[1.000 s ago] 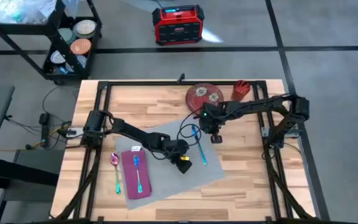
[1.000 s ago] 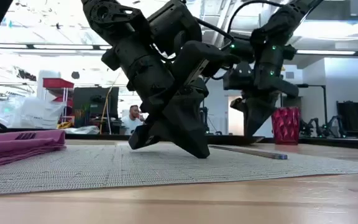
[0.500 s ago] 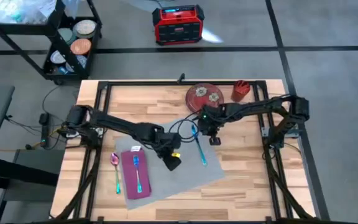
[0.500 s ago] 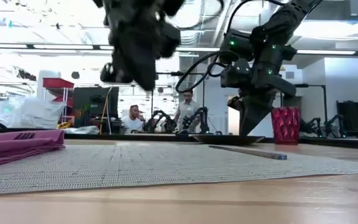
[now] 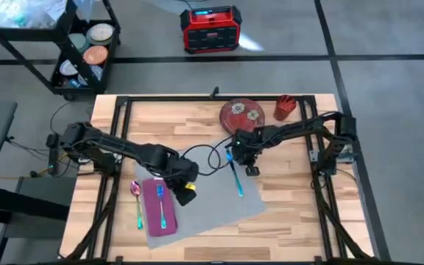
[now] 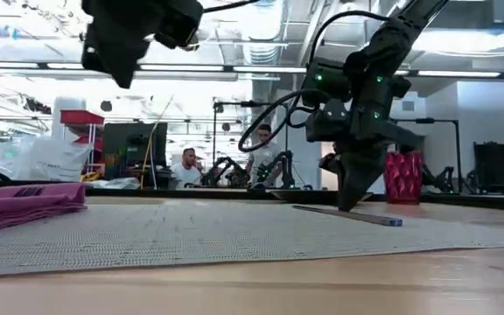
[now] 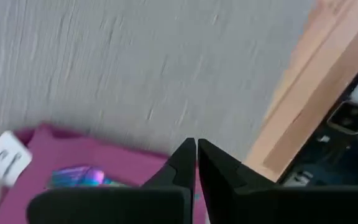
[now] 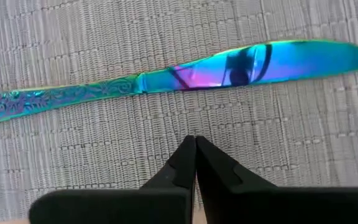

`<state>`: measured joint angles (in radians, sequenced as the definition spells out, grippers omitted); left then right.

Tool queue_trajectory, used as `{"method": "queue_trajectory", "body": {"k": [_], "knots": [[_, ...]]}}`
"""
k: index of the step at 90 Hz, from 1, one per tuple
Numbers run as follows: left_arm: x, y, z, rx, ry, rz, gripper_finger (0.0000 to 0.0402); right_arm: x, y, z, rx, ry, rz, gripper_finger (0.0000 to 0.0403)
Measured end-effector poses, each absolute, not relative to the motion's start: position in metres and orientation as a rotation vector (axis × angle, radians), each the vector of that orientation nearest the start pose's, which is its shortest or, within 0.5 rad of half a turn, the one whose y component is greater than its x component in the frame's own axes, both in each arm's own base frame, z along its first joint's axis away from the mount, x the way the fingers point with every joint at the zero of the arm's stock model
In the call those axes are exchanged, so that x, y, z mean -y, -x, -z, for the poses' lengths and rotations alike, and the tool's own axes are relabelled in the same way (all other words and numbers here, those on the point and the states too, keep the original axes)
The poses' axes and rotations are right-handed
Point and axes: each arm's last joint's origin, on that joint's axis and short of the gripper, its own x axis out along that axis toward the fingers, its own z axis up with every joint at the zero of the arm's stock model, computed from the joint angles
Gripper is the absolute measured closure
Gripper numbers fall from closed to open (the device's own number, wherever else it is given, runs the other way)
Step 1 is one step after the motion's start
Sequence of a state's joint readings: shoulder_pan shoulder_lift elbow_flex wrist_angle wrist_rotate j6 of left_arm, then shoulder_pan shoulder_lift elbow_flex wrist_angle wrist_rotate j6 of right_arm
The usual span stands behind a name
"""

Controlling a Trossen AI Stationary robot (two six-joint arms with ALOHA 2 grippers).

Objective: Set table place
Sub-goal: Adjust the gray table mat

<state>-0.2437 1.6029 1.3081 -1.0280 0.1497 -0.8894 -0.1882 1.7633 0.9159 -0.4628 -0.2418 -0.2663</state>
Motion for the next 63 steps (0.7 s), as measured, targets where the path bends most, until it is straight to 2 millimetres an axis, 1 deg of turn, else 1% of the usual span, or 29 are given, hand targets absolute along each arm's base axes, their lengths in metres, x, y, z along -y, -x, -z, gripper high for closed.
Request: {"method": "queue_trajectory", "body": {"k": [11, 18, 27, 48, 54, 63], "knots": [[0.083, -0.292, -0.259, -1.386, 0.664, -0.266, 0.0402, 0.039, -0.29, -0.127, -1.348, -0.096, -0.225, 0.0403], [0.086, -0.291, -0.259, -1.389, 0.663, -0.264, 0.0402, 0.028, -0.285, -0.128, -1.405, -0.094, -0.25, 0.0403], [0.089, -0.291, -0.259, -1.392, 0.665, -0.264, 0.0402, 0.015, -0.283, -0.133, -1.412, -0.055, -0.283, 0.0403], [0.095, -0.289, -0.259, -1.373, 0.695, -0.33, 0.0402, -0.012, -0.277, -0.137, -1.462, -0.069, -0.285, 0.0403], [0.097, -0.288, -0.259, -1.364, 0.697, -0.343, 0.0402, -0.014, -0.278, -0.138, -1.454, -0.061, -0.282, 0.0403], [0.098, -0.288, -0.259, -1.338, 0.698, -0.389, 0.0402, -0.01, -0.276, -0.144, -1.435, -0.045, -0.245, 0.0403]]}}
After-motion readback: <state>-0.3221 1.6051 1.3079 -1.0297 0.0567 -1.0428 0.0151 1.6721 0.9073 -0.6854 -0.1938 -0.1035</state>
